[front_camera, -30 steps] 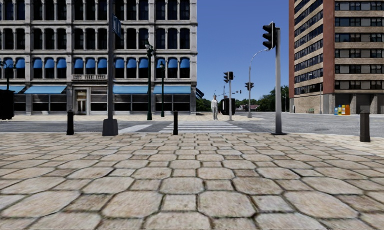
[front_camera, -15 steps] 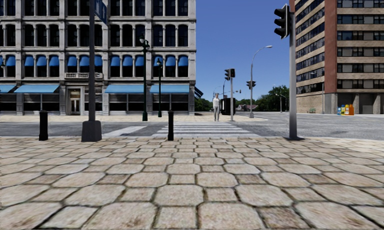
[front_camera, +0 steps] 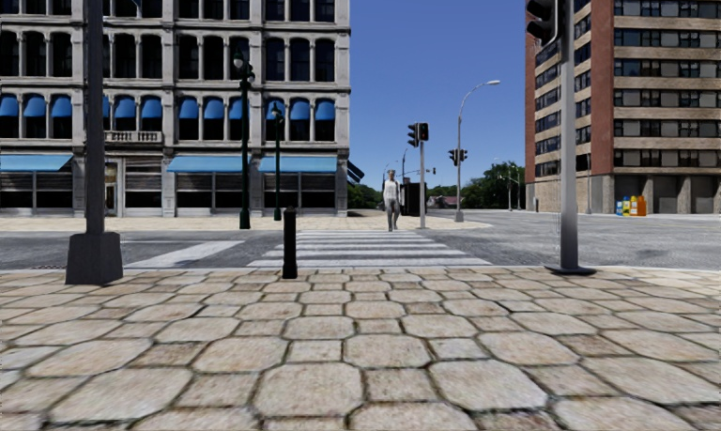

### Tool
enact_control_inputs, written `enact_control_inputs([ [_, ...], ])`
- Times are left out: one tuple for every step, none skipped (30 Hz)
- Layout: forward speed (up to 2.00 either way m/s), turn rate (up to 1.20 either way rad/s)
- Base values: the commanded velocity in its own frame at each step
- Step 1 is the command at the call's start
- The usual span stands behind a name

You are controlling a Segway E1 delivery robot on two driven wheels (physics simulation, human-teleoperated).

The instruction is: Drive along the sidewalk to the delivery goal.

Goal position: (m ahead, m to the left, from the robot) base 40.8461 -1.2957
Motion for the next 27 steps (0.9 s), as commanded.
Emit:
enact_control_inputs([
  [2.00,0.00],
  [2.00,0.00],
  [2.00,0.00],
  [2.00,0.00],
  [2.00,0.00],
  [2.00,0.00],
  [2.00,0.00],
  [2.00,0.00],
  [2.00,0.00],
  [2.00,0.00],
  [2.00,0.00],
  [2.00,0.00],
  [2.00,0.00],
  [2.00,0.00],
  [2.00,0.00],
  [2.00,0.00],
  [2.00,0.00],
  [2.00,0.00],
  [2.00,0.00],
  [1.96,0.00],
  [1.91,0.00],
  [1.89,0.00],
  [1.87,0.00],
  [1.87,0.00],
  [1.87,0.00],
  [1.86,0.00],
  [1.86,0.00],
])
